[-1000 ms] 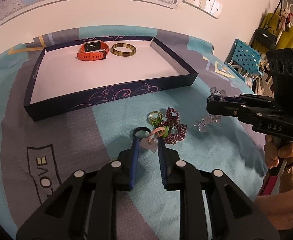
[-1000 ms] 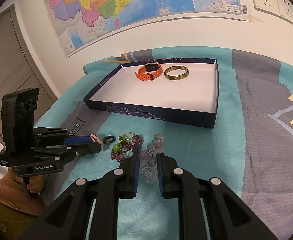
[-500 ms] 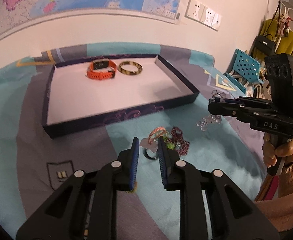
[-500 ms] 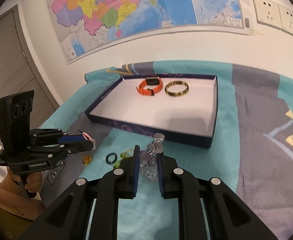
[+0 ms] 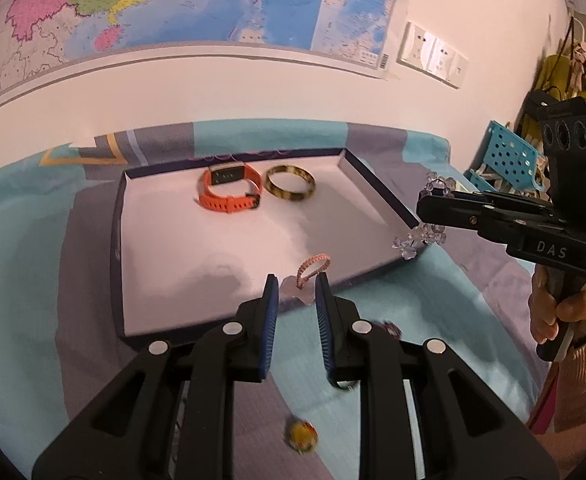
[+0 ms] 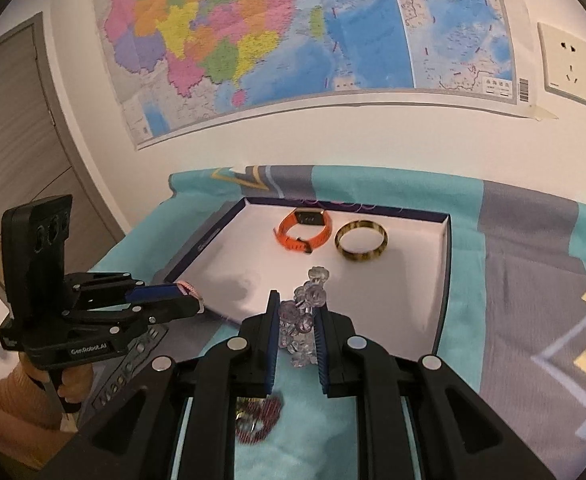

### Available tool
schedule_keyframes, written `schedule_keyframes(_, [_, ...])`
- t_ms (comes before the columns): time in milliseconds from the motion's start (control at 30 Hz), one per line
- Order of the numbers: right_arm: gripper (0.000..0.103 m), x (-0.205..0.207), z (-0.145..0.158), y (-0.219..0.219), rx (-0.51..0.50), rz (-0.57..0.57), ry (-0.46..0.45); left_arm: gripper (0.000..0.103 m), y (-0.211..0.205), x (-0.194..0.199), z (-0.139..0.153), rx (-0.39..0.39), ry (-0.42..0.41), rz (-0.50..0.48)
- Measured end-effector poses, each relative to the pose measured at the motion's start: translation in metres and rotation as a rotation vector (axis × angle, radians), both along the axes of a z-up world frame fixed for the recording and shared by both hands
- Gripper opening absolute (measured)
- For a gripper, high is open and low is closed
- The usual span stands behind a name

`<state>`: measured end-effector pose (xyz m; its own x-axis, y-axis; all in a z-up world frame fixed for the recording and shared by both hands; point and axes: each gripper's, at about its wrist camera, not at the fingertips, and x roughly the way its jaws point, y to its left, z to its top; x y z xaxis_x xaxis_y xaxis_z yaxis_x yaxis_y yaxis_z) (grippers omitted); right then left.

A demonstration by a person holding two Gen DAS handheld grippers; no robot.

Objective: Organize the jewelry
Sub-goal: 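Carry the pink and crystal bracelets with both tools into the box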

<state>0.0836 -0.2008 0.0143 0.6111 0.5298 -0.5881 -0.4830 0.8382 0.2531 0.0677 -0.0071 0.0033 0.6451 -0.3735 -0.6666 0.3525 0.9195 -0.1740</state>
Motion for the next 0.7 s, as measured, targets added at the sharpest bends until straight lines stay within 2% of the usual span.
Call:
schedule_keyframes(367, [0.014, 0.058, -0.012, 0.012, -0.021, -0.063, 0.038, 0.019, 0.0, 0.05, -0.009, 0.008, 0.028, 0.038])
schedule_keyframes(700, [0.014, 0.09, -0.03, 0.024, -0.027, -0.087, 0.087, 0.019, -0.007, 0.08, -0.021, 0.017, 0.071, 0.045])
